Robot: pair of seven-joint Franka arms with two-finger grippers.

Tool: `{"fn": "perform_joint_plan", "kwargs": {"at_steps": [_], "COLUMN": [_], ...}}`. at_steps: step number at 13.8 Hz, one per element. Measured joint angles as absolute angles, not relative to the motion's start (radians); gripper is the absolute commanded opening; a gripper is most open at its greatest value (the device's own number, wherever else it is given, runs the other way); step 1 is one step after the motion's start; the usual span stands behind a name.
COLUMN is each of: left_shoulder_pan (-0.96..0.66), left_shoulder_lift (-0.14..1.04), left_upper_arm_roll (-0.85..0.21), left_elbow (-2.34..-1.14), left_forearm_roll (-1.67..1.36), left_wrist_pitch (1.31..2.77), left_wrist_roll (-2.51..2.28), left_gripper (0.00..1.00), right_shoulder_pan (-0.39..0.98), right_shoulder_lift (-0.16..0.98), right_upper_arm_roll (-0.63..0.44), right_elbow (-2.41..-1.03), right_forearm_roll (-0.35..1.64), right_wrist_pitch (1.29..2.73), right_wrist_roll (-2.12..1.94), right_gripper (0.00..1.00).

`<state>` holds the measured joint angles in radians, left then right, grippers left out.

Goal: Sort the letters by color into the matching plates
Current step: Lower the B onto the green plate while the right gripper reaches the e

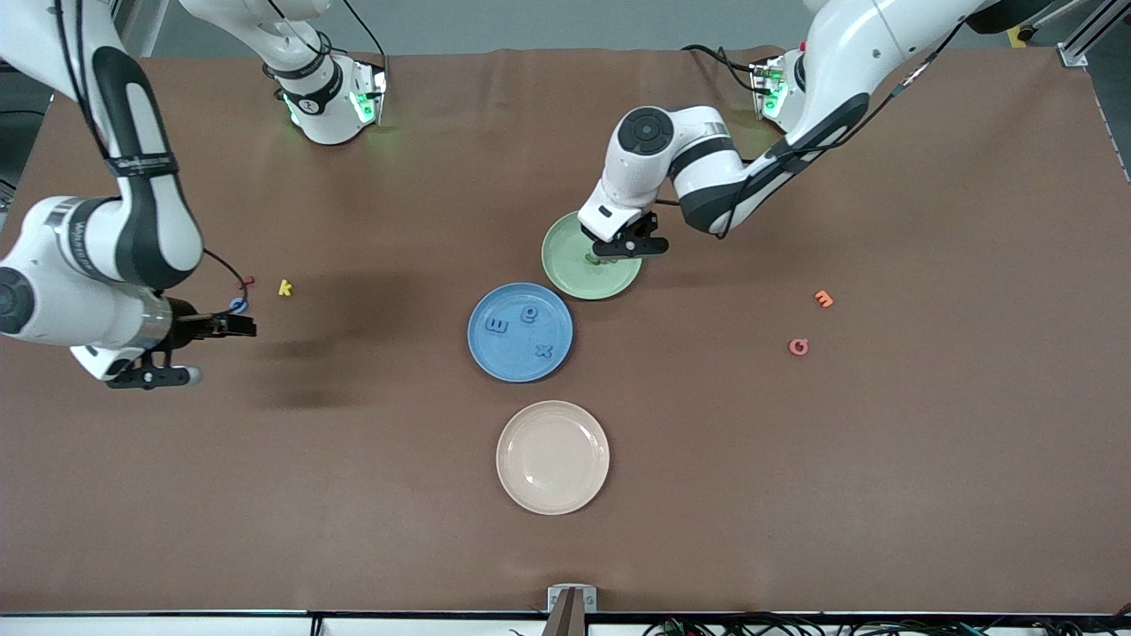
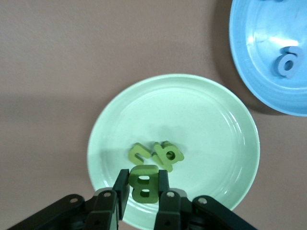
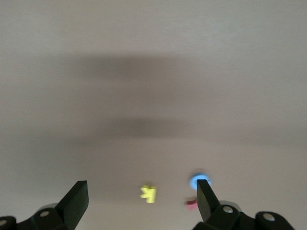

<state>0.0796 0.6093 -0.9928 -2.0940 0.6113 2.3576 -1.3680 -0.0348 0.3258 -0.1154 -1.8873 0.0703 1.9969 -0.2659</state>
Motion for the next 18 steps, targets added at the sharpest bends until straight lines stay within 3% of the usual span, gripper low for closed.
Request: {"fn": "perform_joint_plan", "kwargs": {"at_steps": [4,8,16,18], "left_shoulder_pan": [-0.093,-0.103,-0.103,-0.108], "left_shoulder_lift": [0.622,0.639,0.666,0.668], "left_upper_arm_roll": [-0.871,-0.853,-0.842,-0.821], "left_elbow": [-2.027,-2.022,-2.011,-2.0], "left_forearm_roll": [0.611,0.611,0.611,0.611], "left_wrist_pitch": [2.361,2.361,2.361,2.361], "left_wrist_roll": [-1.454,-1.458,-1.459,-1.459], "left_gripper": [0.05,0.13,0.23,0.3], "right_shoulder_pan": [-0.117,-0.152,-0.175,-0.184], "right_shoulder_lift": [0.319,0.317,0.316,0.314], "right_upper_arm_roll": [-0.115,-0.115,-0.113,-0.113], "right_elbow": [-1.963,-2.105,-2.27,-2.294], "right_forearm_roll": [0.03,0.026,0.024,0.024], "right_wrist_pitch": [2.15,2.348,2.477,2.502], "right_wrist_roll": [-0.481,-0.649,-0.758,-0.761], "right_gripper": [1.0,0.99,0.98,0.99]}}
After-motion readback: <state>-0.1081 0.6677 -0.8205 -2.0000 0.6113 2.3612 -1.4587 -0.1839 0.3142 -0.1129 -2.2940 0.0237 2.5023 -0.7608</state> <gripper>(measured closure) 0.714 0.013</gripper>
